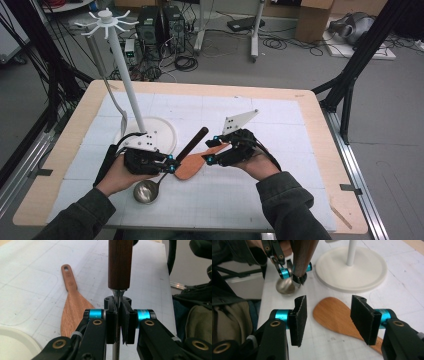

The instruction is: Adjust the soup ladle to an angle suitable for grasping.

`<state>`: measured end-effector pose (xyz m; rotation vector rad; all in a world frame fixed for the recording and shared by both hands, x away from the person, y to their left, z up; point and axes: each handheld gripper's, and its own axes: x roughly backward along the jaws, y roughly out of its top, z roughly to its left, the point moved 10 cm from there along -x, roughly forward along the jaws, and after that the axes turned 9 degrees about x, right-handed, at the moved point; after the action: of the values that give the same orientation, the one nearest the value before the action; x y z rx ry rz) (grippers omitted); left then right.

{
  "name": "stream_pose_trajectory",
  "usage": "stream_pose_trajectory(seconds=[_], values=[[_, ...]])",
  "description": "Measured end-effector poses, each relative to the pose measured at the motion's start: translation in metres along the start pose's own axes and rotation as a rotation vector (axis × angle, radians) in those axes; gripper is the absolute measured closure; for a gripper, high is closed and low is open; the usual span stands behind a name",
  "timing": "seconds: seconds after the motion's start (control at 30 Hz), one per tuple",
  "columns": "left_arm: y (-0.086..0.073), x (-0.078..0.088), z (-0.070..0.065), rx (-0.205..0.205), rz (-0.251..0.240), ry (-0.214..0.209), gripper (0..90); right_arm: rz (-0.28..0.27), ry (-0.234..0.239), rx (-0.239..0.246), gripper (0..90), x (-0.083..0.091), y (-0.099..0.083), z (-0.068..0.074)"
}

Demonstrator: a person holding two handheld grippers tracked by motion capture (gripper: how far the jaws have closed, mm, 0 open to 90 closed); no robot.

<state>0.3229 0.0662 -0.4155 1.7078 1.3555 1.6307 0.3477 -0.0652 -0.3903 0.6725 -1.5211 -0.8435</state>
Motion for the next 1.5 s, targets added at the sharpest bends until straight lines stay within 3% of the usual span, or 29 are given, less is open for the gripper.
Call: stream_pose_trajectory(seconds=[0.47,0.93,1.27,1.5], values=[[0.017,0.003,-0.003,-0.003,-0.053,0.004,83.7,-0.074,0.017,-0.012,46.6,-0.008,0.024,0.01],[0.029,0.003,-0.001,0.002,-0.088,0.026,83.8,-0.123,-0.003,-0.019,41.7,-0.01,0.048,0.012],[0.035,0.003,0.0,0.014,-0.117,0.045,83.8,-0.155,-0.033,0.005,45.8,-0.013,0.069,0.012],[0.039,0.001,-0.001,0.008,-0.111,0.052,83.8,-0.156,-0.048,0.016,50.9,-0.017,0.075,0.011]])
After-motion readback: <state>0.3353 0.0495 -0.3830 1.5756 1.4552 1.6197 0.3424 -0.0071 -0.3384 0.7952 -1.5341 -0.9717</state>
